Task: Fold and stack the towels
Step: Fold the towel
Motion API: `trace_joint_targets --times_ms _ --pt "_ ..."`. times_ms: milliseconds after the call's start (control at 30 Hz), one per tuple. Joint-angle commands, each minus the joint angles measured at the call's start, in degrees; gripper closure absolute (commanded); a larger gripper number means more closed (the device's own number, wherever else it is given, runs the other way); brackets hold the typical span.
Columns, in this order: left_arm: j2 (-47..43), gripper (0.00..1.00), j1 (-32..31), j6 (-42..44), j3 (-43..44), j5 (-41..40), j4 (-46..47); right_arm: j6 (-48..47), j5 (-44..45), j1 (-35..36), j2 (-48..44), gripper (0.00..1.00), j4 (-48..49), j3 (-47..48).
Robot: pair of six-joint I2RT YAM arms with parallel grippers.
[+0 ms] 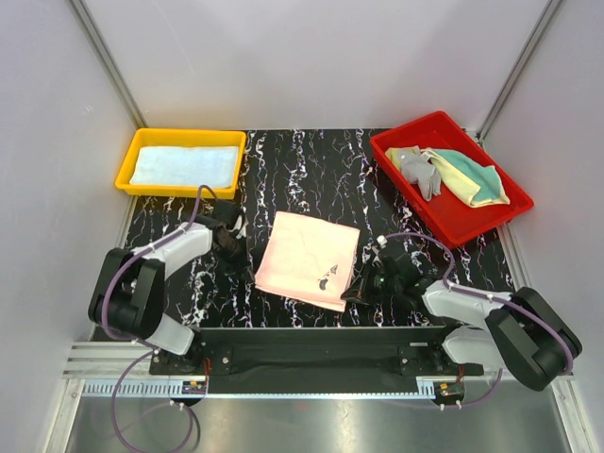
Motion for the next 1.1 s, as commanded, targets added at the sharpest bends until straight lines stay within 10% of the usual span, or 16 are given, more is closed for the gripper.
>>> trace_joint_targets --times_ms 0,367,767,1067 --pt "-4.5 1.00 -0.4 -1.2 0.6 4.2 1.5 -1.2 1.1 0.6 -3.2 1.00 -2.9 1.5" --pt "-6.2 0.99 -2.9 -3.6 -4.6 4.9 5.9 -0.7 1.4 1.1 -8.0 0.98 -5.3 -1.9" --pt "-8.6 0.57 -3.3 -1.5 3.6 -2.4 -2.2 -1.1 14.9 1.0 -18.3 0.68 -31.3 3.9" --pt "-3.1 0.58 -3.8 -2.5 3.6 3.4 4.3 -2.0 11.0 1.1 -13.1 0.53 -22.6 5.7"
